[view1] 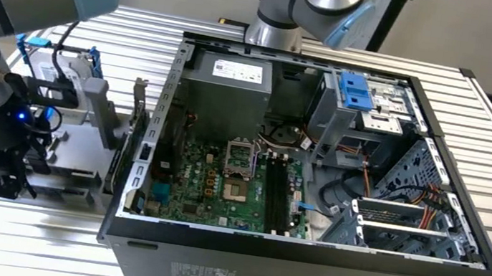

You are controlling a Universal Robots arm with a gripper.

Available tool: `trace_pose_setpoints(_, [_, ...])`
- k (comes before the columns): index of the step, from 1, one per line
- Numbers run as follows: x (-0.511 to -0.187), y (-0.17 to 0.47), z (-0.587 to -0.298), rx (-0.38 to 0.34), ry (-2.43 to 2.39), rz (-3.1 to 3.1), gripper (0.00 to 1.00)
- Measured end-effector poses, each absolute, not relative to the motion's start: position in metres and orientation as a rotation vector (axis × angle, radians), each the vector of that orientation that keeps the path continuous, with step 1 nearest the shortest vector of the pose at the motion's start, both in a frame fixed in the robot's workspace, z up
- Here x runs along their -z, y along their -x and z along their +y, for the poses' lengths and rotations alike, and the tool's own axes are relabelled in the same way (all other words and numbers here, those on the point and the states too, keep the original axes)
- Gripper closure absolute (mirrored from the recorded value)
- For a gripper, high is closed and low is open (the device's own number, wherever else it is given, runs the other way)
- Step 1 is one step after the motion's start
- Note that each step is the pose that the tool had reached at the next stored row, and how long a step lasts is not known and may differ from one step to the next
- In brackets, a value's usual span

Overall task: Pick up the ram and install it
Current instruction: 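Pick up the ram and move it above insertion slot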

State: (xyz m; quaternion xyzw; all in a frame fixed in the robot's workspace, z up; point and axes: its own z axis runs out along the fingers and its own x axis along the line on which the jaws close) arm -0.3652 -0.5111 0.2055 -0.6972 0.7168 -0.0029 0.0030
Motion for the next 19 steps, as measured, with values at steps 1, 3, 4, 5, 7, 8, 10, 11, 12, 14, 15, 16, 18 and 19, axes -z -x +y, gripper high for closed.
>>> trace_pose_setpoints(1, [-0.205,0.365,-0.511,0.009,2.186,2.248,0.0])
trace_pose_setpoints(3, [-0.204,0.365,-0.512,0.009,2.187,2.248,0.0])
trace_pose_setpoints(4, [-0.203,0.365,-0.512,0.009,2.187,2.248,0.0])
trace_pose_setpoints(5, [-0.202,0.365,-0.512,0.009,2.187,2.248,0.0])
trace_pose_setpoints(7, [-0.2,0.365,-0.513,0.009,2.187,2.248,0.0])
trace_pose_setpoints(8, [-0.199,0.365,-0.513,0.009,2.186,2.248,0.0])
trace_pose_setpoints(10, [-0.197,0.365,-0.514,0.009,2.186,2.248,0.0])
trace_pose_setpoints(11, [-0.196,0.365,-0.514,0.009,2.186,2.248,0.0])
trace_pose_setpoints(12, [-0.196,0.365,-0.514,0.009,2.187,2.248,0.0])
trace_pose_setpoints(14, [-0.194,0.365,-0.514,0.009,2.187,2.248,0.0])
trace_pose_setpoints(15, [-0.194,0.365,-0.514,0.009,2.187,2.248,0.0])
trace_pose_setpoints(16, [-0.194,0.365,-0.514,0.009,2.187,2.248,0.0])
trace_pose_setpoints(18, [-0.192,0.365,-0.513,0.009,2.187,2.248,0.0])
trace_pose_setpoints(19, [-0.192,0.365,-0.513,0.009,2.187,2.248,0.0])
